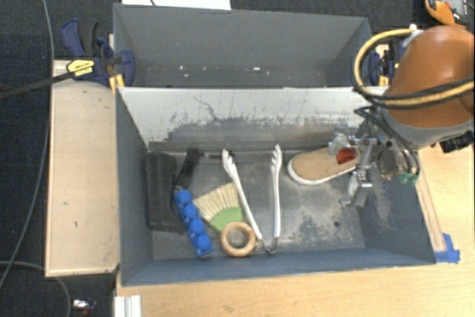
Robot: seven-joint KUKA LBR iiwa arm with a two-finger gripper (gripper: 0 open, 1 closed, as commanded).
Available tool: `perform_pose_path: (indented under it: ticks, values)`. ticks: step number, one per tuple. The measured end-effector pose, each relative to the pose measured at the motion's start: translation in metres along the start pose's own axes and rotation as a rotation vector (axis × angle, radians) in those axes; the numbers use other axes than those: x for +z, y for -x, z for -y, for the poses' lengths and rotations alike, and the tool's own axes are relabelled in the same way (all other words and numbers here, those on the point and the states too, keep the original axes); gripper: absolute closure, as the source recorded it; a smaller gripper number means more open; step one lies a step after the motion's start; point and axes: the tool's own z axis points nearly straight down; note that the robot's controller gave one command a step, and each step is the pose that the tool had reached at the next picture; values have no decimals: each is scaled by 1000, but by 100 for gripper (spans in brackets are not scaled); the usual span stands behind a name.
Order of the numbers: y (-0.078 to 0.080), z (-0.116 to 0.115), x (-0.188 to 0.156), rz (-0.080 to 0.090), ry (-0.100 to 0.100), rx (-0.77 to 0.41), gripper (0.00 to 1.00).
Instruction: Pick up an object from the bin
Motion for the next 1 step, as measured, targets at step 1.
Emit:
perform_pose_path:
  ticks: [1]
  values:
    - [2,0,-3,7,-1,-3,0]
